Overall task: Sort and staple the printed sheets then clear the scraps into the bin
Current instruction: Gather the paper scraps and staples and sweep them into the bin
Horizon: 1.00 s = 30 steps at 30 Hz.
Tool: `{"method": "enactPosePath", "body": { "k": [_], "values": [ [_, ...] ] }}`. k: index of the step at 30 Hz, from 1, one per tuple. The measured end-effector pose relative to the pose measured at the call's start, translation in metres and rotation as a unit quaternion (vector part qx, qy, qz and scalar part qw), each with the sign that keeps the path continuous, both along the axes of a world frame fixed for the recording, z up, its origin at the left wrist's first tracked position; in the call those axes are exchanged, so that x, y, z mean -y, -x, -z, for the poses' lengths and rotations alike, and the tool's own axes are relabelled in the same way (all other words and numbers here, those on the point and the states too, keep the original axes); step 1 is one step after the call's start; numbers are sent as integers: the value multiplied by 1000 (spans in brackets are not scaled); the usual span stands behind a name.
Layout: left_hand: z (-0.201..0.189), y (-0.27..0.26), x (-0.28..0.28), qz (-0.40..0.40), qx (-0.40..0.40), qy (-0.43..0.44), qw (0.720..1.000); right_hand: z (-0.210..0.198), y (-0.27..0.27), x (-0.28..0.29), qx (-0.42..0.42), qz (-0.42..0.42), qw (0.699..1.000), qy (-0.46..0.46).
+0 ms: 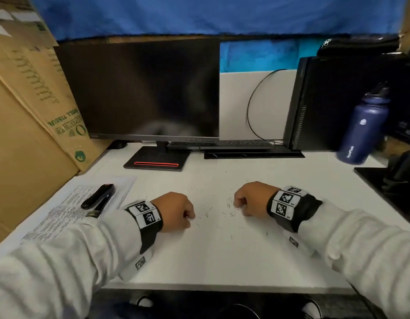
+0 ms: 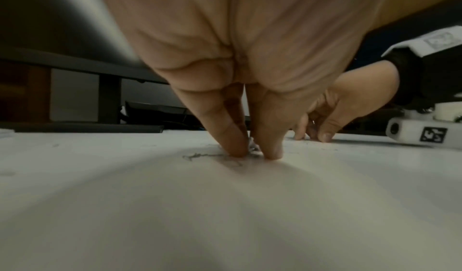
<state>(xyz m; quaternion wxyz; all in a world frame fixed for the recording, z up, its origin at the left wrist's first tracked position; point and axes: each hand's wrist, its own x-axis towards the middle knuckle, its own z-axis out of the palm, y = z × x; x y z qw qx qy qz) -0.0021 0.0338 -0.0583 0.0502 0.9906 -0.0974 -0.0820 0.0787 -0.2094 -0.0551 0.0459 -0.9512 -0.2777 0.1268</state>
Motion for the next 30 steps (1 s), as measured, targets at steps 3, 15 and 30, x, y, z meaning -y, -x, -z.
{"method": "enactPosePath", "body": {
  "k": [3, 15, 30],
  "values": [
    [1, -1, 5, 24, 1, -36, 999, 2, 5, 1, 18, -24, 1000, -4],
    [-9, -13, 7, -25, -16, -38, 999, -4, 6, -2, -10, 14, 1000, -24],
    [-54, -19, -109, -391, -17, 806, 443, -38, -44, 69, -349, 364, 516, -693]
  ]
}}
